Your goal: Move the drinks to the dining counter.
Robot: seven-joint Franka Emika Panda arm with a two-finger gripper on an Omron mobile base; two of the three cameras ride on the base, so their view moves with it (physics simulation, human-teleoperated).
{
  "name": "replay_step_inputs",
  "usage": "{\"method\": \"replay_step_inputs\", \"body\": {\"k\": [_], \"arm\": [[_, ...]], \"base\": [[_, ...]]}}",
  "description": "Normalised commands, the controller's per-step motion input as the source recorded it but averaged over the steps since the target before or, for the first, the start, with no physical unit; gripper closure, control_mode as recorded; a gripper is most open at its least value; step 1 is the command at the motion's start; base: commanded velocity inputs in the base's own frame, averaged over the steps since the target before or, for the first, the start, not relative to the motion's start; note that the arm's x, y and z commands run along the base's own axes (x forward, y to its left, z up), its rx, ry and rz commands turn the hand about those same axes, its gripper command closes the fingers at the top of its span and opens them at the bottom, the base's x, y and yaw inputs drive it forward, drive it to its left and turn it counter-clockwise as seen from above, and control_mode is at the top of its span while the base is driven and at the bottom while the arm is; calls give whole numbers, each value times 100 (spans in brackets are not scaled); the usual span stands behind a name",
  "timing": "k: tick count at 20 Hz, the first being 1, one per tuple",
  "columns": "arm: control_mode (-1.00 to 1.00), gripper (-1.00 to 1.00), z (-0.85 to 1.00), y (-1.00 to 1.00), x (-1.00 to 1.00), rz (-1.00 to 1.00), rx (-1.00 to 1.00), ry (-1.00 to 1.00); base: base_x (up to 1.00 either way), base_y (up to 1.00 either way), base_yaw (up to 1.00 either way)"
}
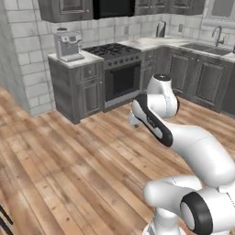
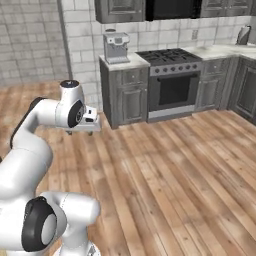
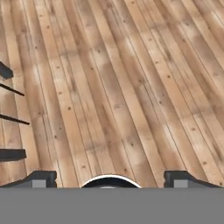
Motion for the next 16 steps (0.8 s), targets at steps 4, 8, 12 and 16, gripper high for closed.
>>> {"method": "replay_step_inputs", "body": {"k": [4,8,12,16], "arm": [[100,-100,0,0,0,0,0,0],[100,-100,0,0,0,0,0,0],[100,-100,0,0,0,0,0,0],[100,-100,0,0,0,0,0,0]], "base": [[92,-61,-33],[100,-38,-36],[100,-2,-38],[100,0,-37]]}}
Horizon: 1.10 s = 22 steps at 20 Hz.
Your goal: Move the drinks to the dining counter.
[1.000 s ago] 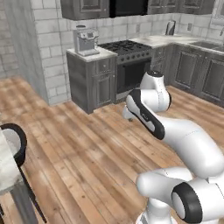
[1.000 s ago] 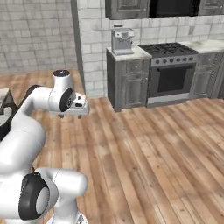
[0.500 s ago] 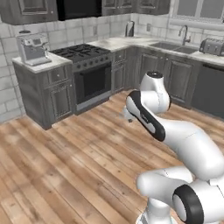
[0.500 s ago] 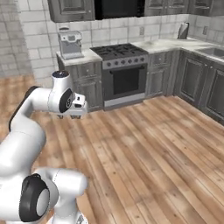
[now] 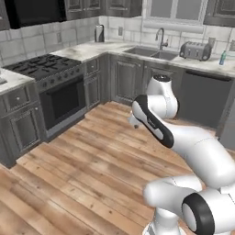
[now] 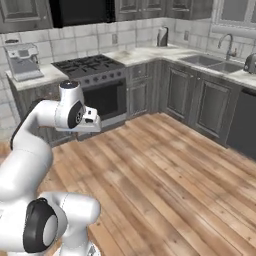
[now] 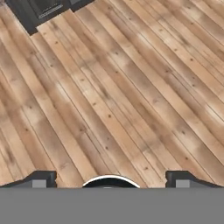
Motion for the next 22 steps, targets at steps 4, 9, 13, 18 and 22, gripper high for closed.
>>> {"method": "replay_step_inputs", "body": {"k": [4,9,13,18,22], "arm": [[100,-100,0,0,0,0,0,0],[100,-100,0,0,0,0,0,0],[100,-100,0,0,0,0,0,0],[100,-100,0,0,0,0,0,0],[100,-100,0,0,0,0,0,0]], "base": [[100,0,-38],[100,0,-44],[100,0,-50],[95,14,-54],[96,28,-54]]}}
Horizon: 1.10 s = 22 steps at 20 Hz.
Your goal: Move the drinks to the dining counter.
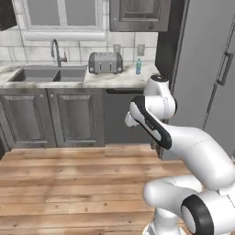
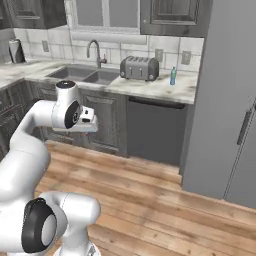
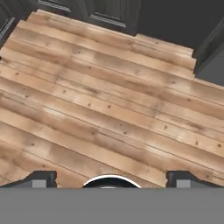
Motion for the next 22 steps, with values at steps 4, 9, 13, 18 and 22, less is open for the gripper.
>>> {"method": "replay_step_inputs", "body": {"k": [4,9,13,18,22], "arm": [[100,-100,0,0,0,0,0,0],[100,-100,0,0,0,0,0,0],[100,-100,0,0,0,0,0,0],[100,-100,0,0,0,0,0,0],[100,-100,0,0,0,0,0,0]], "base": [[88,43,-50],[83,60,-42],[82,64,-36],[84,68,-32],[72,66,-21]]}}
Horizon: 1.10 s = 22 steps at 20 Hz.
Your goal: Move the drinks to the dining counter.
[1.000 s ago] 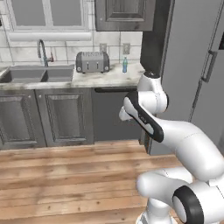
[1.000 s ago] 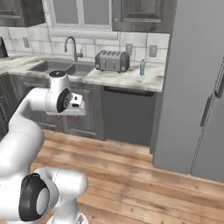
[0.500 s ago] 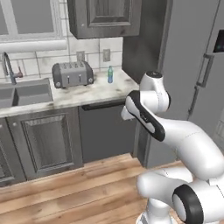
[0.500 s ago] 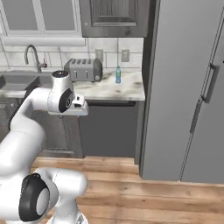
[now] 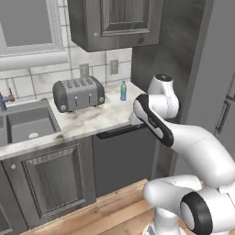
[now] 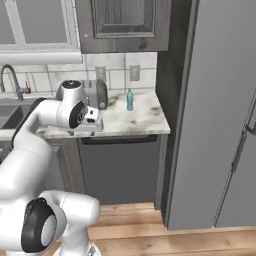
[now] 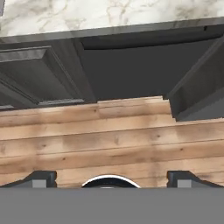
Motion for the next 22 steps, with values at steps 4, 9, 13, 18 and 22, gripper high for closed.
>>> {"method": "replay_step_inputs", "body": {"k": [4,9,13,18,22], "arm": [[100,-100,0,0,0,0,0,0],[100,-100,0,0,0,0,0,0],[100,-100,0,0,0,0,0,0],[100,-100,0,0,0,0,0,0],[100,-100,0,0,0,0,0,0]], "base": [[61,33,-5],[50,-14,0],[52,-33,0],[61,-28,0],[65,-28,1]]}}
